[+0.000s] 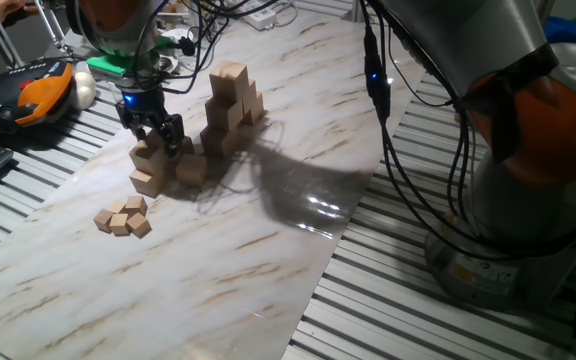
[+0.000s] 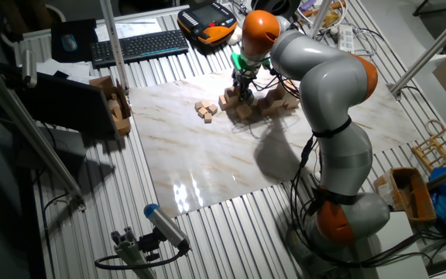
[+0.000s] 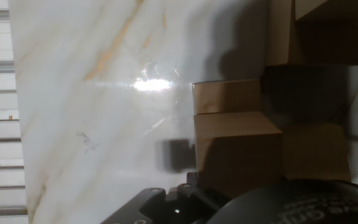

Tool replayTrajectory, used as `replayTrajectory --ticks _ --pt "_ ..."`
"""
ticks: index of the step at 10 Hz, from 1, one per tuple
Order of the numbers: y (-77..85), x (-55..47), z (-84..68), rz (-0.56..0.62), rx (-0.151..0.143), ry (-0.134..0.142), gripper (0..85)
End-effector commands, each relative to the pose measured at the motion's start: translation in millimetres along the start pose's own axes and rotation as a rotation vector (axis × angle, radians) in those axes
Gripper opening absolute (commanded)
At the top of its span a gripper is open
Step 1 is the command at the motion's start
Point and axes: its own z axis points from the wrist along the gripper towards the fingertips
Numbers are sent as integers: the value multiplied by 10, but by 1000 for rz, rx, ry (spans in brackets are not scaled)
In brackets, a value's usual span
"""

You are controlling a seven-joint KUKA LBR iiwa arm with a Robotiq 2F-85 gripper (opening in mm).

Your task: Stack the blocks into a pyramid shape

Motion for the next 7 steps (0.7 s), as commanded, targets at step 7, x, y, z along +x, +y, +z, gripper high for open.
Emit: replayTrajectory --ticks 7 --pt "31 12 -132 1 9 8 850"
